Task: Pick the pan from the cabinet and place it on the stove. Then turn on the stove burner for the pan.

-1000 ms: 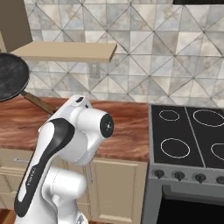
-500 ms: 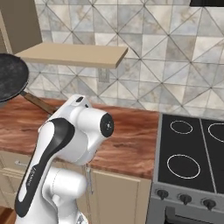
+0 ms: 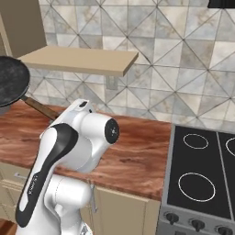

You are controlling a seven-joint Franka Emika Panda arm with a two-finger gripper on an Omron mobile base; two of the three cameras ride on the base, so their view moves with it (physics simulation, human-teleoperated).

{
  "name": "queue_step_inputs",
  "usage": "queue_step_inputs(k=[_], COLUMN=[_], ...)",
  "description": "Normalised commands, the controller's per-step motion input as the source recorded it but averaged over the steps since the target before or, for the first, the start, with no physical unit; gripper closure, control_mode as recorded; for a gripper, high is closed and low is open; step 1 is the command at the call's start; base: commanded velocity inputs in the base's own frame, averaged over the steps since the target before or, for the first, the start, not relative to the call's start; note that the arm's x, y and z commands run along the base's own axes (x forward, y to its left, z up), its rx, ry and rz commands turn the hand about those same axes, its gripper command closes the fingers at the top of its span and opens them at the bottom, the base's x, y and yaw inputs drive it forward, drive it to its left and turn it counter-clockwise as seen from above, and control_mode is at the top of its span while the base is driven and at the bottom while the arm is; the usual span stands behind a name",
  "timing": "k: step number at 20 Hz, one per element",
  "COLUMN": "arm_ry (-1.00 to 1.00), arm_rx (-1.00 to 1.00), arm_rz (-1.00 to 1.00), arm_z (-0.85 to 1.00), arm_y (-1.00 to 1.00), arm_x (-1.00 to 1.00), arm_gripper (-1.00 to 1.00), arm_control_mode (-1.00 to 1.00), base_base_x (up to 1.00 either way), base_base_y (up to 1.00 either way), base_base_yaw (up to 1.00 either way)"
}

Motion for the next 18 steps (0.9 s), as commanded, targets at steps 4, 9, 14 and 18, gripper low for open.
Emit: queue_step_inputs(k=[4, 9, 14, 18], arm_ry=[0.0, 0.0, 0.0, 0.0], arm_rx=[0.0, 0.0, 0.0, 0.0], arm_rz=[0.0, 0.0, 0.0, 0.0], arm_z=[0.0, 0.0, 0.0, 0.0], arm_y=[0.0, 0.0, 0.0, 0.0], arm_x=[0.0, 0.0, 0.0, 0.0], arm_gripper=[1.0, 1.0, 1.0, 1.0], arm_control_mode=[1.0, 1.0, 1.0, 1.0], base_base_x=[0.06, 0.2, 0.19, 0.23], base_base_y=[-0.29, -0.03, 0.13, 0.31], base_base_yaw=[-0.03, -0.15, -0.23, -0.21])
